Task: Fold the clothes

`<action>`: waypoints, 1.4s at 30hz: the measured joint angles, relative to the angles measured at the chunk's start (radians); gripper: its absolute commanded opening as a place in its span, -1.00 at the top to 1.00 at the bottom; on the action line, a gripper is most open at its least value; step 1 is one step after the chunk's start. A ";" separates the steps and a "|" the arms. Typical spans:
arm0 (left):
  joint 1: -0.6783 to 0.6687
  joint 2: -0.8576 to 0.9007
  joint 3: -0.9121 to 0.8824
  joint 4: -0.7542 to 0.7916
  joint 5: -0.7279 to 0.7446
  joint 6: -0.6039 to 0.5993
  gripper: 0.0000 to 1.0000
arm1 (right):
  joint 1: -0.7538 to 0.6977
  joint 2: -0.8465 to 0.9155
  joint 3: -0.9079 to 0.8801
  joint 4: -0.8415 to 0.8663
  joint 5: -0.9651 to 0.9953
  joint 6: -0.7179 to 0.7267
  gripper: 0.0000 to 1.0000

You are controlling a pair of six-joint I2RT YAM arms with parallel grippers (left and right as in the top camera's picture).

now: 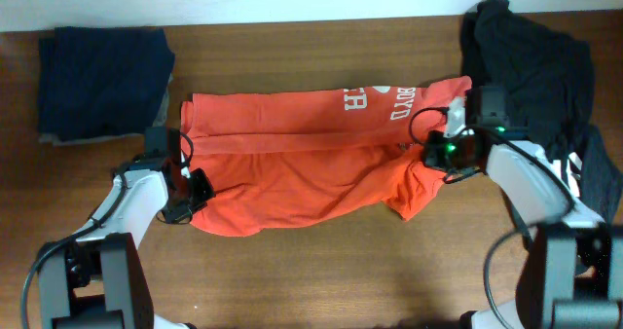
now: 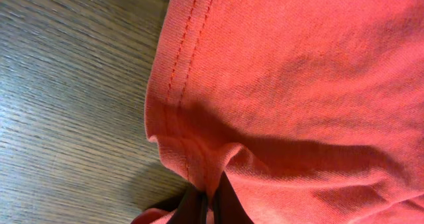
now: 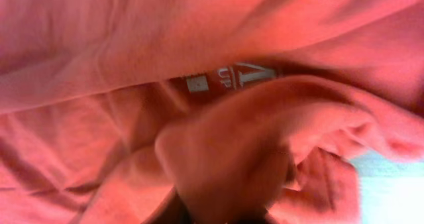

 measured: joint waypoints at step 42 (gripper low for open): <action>0.000 0.000 0.000 -0.008 -0.003 0.000 0.99 | -0.041 0.011 -0.131 0.005 0.213 0.027 0.92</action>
